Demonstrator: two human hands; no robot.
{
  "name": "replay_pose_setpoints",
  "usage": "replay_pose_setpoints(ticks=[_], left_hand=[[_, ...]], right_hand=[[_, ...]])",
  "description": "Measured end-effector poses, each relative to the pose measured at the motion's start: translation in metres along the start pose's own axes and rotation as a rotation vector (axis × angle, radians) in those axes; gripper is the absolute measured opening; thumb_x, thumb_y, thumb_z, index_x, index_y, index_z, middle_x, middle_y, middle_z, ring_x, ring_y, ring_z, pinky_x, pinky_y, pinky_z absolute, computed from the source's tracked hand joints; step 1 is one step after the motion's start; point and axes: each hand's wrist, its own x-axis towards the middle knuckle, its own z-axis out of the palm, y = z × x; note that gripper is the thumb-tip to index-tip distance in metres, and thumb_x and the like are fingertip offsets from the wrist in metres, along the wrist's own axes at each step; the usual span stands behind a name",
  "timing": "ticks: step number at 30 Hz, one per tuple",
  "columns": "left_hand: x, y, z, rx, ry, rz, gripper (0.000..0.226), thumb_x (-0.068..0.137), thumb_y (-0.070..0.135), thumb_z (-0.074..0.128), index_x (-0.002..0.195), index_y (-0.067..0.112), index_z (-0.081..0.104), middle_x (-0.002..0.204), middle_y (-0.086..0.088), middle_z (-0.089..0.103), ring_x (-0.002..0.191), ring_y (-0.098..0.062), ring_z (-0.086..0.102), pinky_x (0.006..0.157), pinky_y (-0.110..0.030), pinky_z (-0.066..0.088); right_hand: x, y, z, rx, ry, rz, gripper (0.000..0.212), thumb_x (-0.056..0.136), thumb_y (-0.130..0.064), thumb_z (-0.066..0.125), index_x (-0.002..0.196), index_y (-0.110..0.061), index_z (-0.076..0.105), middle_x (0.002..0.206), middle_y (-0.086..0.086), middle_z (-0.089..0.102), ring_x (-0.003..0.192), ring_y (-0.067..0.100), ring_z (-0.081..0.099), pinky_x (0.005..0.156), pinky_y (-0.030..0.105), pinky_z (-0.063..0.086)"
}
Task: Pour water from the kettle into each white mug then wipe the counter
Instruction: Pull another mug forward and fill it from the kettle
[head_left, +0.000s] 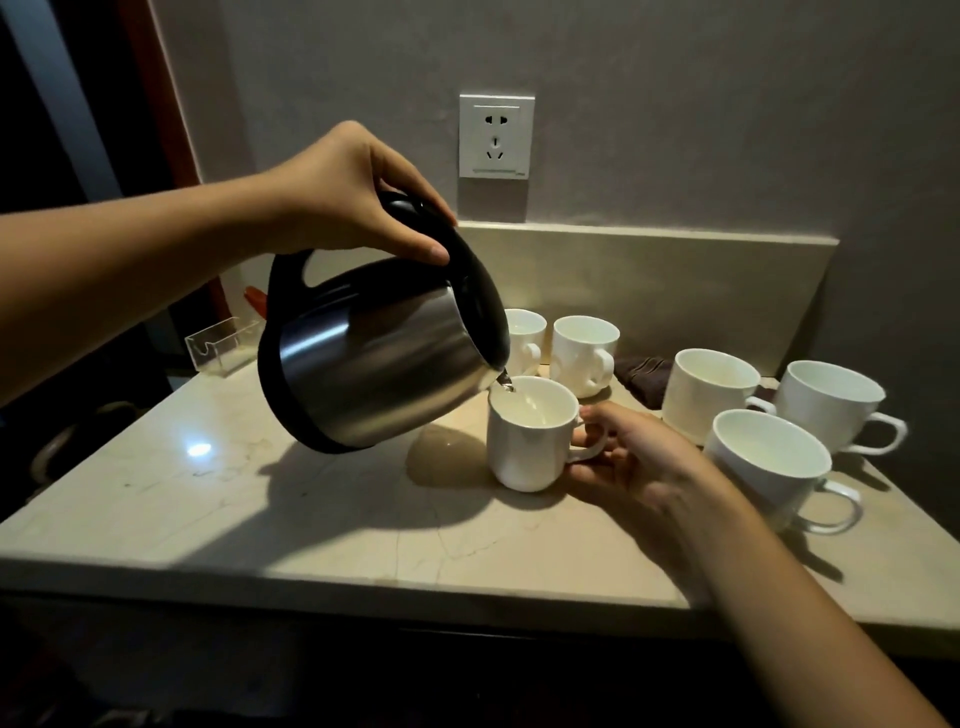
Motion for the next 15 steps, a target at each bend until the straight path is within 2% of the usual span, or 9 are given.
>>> replay_pose_setpoints(ticks=[3,5,7,10,15], left_hand=[[0.005,0.005,0.000,0.023,-0.035,-0.001,0.038,0.062,0.039,0.076,0.099,0.027,0.072,0.093,0.013,0.071,0.087,0.001,0.070,0.076,-0.012,0.054],[0.008,0.008,-0.001,0.048,-0.055,-0.005,0.042,0.062,0.041,0.075,0.101,0.025,0.072,0.095,0.012,0.071,0.089,-0.001,0.070,0.078,-0.016,0.056],[0.011,0.010,-0.001,0.075,-0.070,-0.013,0.045,0.063,0.041,0.074,0.103,0.023,0.071,0.096,0.011,0.071,0.091,-0.002,0.070,0.080,-0.022,0.057],[0.015,0.013,-0.001,0.087,-0.096,-0.022,0.042,0.062,0.040,0.074,0.101,0.026,0.071,0.098,0.009,0.071,0.090,-0.001,0.069,0.079,-0.019,0.057],[0.016,0.019,-0.002,0.118,-0.108,-0.049,0.035,0.060,0.047,0.073,0.093,0.036,0.069,0.097,0.008,0.072,0.088,-0.003,0.070,0.076,-0.029,0.060]], right_hand=[[0.001,-0.002,0.000,-0.005,0.001,0.000,0.013,0.080,-0.018,0.064,0.083,-0.006,0.064,0.082,0.014,0.067,0.083,0.031,0.064,0.091,0.051,0.052],[0.002,-0.003,0.000,-0.011,-0.001,0.004,0.014,0.081,-0.018,0.064,0.085,-0.005,0.064,0.088,0.016,0.066,0.092,0.034,0.064,0.095,0.054,0.049],[0.003,-0.002,-0.001,-0.004,-0.004,0.006,0.013,0.081,-0.018,0.065,0.082,-0.005,0.064,0.090,0.017,0.064,0.095,0.035,0.063,0.095,0.055,0.048],[0.004,-0.001,-0.001,0.004,-0.015,0.006,0.012,0.080,-0.017,0.065,0.074,-0.007,0.063,0.079,0.014,0.064,0.087,0.033,0.062,0.093,0.054,0.050],[0.007,-0.002,-0.002,-0.021,-0.010,-0.024,0.010,0.080,-0.017,0.065,0.078,-0.007,0.063,0.068,0.009,0.066,0.080,0.028,0.064,0.086,0.050,0.054]])
